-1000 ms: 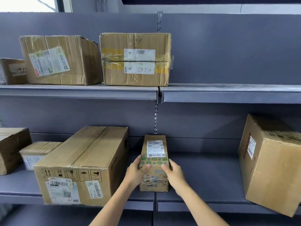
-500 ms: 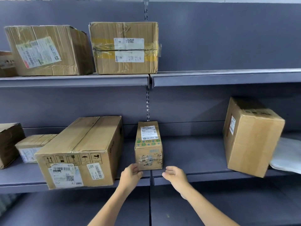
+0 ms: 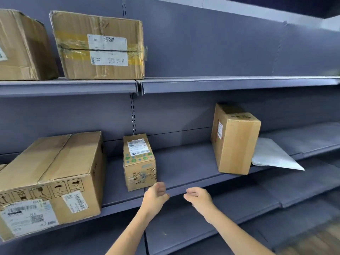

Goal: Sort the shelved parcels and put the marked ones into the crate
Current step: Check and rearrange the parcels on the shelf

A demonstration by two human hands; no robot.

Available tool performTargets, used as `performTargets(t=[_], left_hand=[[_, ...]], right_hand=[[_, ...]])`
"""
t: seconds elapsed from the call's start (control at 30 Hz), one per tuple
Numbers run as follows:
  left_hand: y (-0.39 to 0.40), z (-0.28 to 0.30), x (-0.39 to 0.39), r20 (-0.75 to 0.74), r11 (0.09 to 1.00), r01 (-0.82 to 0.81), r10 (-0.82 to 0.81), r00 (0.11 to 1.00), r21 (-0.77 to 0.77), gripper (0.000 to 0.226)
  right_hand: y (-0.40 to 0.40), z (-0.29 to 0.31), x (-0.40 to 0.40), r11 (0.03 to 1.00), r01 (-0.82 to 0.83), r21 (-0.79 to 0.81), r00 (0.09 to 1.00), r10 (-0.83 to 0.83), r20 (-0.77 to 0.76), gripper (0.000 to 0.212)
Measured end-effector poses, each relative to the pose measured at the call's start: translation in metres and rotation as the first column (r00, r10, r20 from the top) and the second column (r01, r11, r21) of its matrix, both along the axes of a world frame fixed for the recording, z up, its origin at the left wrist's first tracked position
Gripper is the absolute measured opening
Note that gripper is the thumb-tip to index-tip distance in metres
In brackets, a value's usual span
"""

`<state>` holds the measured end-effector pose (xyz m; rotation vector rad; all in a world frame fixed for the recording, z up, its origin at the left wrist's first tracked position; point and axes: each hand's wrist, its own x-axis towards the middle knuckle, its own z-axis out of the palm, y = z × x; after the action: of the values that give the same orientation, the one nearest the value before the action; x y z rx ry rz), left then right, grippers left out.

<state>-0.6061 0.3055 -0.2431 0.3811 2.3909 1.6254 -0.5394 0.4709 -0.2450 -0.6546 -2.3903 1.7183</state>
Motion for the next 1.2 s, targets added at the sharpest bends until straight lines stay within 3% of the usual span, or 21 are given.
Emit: performTargets(t=[0.43, 0.57, 0.9, 1.2], left_hand=[[0.060, 0.008, 0.020, -0.032, 0.987, 0.155, -0.157, 0.987, -0.050, 0.048], [0.081, 0.017, 0.017, -0.085, 0.986, 0.134, -0.142, 0.986, -0.096, 0.048], [0.167, 0.017, 0.019, -0.181, 0.969, -0.061, 0.016, 0.983, -0.241, 0.059], [0.243, 0.032, 0.039, -0.173, 0.966, -0.145, 0.109, 0.979, -0.213, 0.060]], right_hand=[[0.091, 0.016, 0.062, 0.964, 0.265, -0.008, 0.964, -0.265, -0.018, 0.024], [0.119, 0.017, 0.051, 0.971, 0.236, -0.024, 0.970, -0.237, -0.046, 0.021], [0.237, 0.012, 0.029, 0.993, 0.064, 0.096, 0.997, -0.059, -0.047, 0.038], [0.307, 0.031, 0.028, 0.996, -0.044, 0.080, 0.992, 0.053, -0.112, 0.043]])
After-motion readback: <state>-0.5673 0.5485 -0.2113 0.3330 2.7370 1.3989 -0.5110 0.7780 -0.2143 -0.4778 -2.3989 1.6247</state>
